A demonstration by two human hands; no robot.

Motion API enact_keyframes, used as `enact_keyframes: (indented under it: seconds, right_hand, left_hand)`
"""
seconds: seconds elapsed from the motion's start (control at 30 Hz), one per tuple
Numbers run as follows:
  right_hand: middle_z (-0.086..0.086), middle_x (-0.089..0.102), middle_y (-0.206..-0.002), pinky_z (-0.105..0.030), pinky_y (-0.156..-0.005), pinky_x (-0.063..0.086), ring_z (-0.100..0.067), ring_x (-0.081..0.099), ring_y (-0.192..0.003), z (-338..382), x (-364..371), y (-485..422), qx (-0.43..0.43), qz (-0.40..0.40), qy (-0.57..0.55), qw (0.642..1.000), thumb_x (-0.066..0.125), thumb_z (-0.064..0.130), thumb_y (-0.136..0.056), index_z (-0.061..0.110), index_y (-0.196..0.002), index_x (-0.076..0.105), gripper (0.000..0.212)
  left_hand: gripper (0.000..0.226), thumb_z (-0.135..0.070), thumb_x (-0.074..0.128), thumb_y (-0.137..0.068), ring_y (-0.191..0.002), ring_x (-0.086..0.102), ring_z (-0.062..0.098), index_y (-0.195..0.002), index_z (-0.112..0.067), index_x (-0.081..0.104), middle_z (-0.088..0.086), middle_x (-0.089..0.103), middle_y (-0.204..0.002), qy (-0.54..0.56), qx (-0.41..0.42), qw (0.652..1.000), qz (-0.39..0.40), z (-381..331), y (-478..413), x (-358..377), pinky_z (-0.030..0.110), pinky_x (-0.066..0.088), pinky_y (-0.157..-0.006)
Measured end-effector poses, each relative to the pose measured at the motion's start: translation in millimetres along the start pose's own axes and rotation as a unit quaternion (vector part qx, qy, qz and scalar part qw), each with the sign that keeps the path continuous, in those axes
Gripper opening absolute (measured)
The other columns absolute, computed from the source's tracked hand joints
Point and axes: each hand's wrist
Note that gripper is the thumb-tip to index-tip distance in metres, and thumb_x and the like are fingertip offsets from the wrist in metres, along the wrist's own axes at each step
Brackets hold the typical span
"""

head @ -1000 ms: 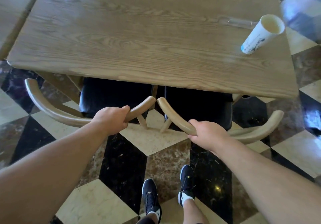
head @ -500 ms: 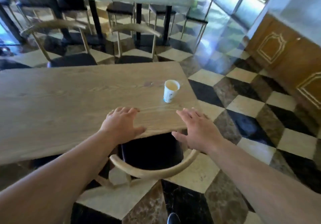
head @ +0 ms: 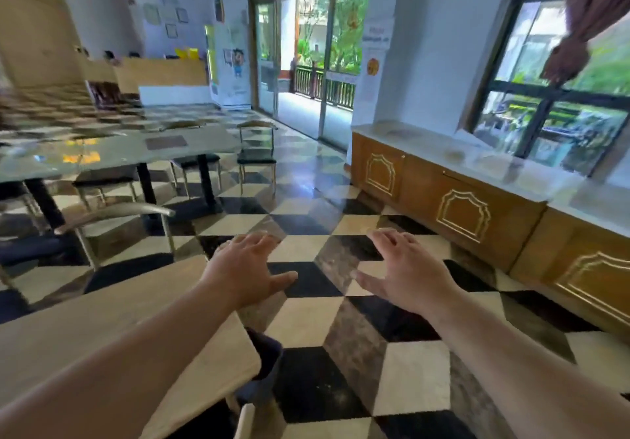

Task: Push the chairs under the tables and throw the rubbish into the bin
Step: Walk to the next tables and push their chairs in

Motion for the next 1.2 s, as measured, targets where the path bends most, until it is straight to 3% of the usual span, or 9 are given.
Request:
enact_keyframes:
  seconds: [0.13,0.23,0.33,0.43,0.53,0.67,0.83,1.0,1.2]
  right_hand:
    - [0.006,0.047,-0.158,-0.048,-0.116,0.038,-0.023,0.041,-0.145,-107.5,-1.7,-12.5,0.033,0.011,0.016,0.999,0.01,0.101,-0.076,0.036,-0.155,0.035,0.106]
    - [0.006,0.051,-0.156,-0.045,-0.107,0.047,-0.022,0.049,-0.139,-176.3,4.9,-28.3,0.049,0.012,0.011,0.999,0.012,0.101,-0.075,0.036,-0.156,0.033,0.106]
    - [0.005,0.052,-0.154,-0.038,-0.088,0.056,-0.021,0.06,-0.128,-228.2,13.9,-53.9,0.068,0.007,-0.008,0.998,0.023,0.101,-0.077,0.039,-0.158,0.02,0.102]
    - [0.007,0.056,-0.149,-0.037,-0.093,0.053,-0.019,0.057,-0.129,-255.4,20.8,-90.0,0.051,0.007,-0.001,0.999,0.025,0.097,-0.079,0.036,-0.156,0.032,0.098]
    - [0.007,0.06,-0.141,-0.041,-0.106,0.048,-0.017,0.053,-0.13,-268.1,31.8,-142.0,0.013,0.02,-0.003,1.0,0.024,0.094,-0.082,0.032,-0.147,0.049,0.093]
    - [0.008,0.063,-0.134,-0.043,-0.105,0.048,-0.018,0.055,-0.124,-275.9,62.2,-221.8,-0.024,0.017,-0.003,1.0,0.032,0.09,-0.088,0.033,-0.142,0.052,0.081]
    - [0.011,0.062,-0.139,-0.045,-0.118,0.033,-0.016,0.051,-0.133,-293.9,90.5,-334.3,-0.031,0.009,0.04,0.999,0.028,0.093,-0.087,0.038,-0.138,0.059,0.082]
    - [0.014,0.061,-0.142,-0.037,-0.093,0.053,-0.015,0.059,-0.125,-330.7,86.0,-441.3,0.015,0.013,0.033,0.999,0.021,0.1,-0.077,0.041,-0.145,0.048,0.094]
    - [0.018,0.067,-0.127,-0.034,-0.098,0.049,-0.01,0.06,-0.116,-382.4,107.7,-536.6,0.026,-0.009,0.051,0.998,0.012,0.098,-0.079,0.04,-0.135,0.061,0.094]
  left_hand:
    - [0.095,-0.093,0.04,-0.081,-0.144,0.043,0.024,-0.154,-0.032,0.04,-0.003,0.047,-0.16,-0.017,0.016,1.0,-0.001,-77.7,-72.7,16.2,0.051,0.04,-0.113]
    - [0.098,-0.095,0.034,-0.078,-0.143,0.044,0.024,-0.155,-0.033,0.039,-0.003,0.049,-0.159,-0.028,0.018,0.999,0.007,-122.6,-123.4,32.5,0.049,0.039,-0.113]
    - [0.098,-0.092,0.042,-0.081,-0.144,0.045,0.022,-0.158,-0.034,0.033,-0.002,0.046,-0.161,-0.014,0.004,1.0,0.026,-154.3,-167.5,50.5,0.045,0.042,-0.111]
    - [0.089,-0.084,0.052,-0.085,-0.142,0.047,0.021,-0.157,-0.035,0.034,-0.003,0.048,-0.16,-0.023,0.002,0.999,0.032,-170.7,-203.8,60.4,0.042,0.044,-0.111]
    - [0.081,-0.078,0.053,-0.089,-0.142,0.047,0.021,-0.156,-0.033,0.038,-0.003,0.051,-0.157,-0.04,0.014,0.999,0.015,-172.2,-249.2,59.0,0.044,0.043,-0.112]
    - [0.08,-0.08,0.052,-0.089,-0.138,0.05,0.022,-0.152,-0.031,0.044,-0.003,0.054,-0.153,-0.042,0.02,0.999,-0.007,-156.3,-321.0,67.5,0.046,0.044,-0.111]
    - [0.078,-0.08,0.053,-0.086,-0.136,0.051,0.019,-0.146,-0.031,0.052,-0.004,0.058,-0.148,-0.006,0.024,1.0,-0.015,-120.9,-433.7,98.7,0.045,0.044,-0.112]
    - [0.083,-0.084,0.049,-0.08,-0.125,0.06,0.018,-0.146,-0.033,0.048,-0.005,0.064,-0.14,0.038,0.024,0.999,-0.011,-91.4,-560.8,105.5,0.041,0.052,-0.101]
    - [0.076,-0.084,0.046,-0.08,-0.116,0.063,0.019,-0.137,-0.035,0.055,-0.005,0.068,-0.129,-0.001,0.042,0.999,-0.034,-91.5,-692.9,115.7,0.044,0.052,-0.092]
Point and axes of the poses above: each hand's wrist, its own y-axis away from the middle knuckle, its own x-axis out of the palm, z = x × y
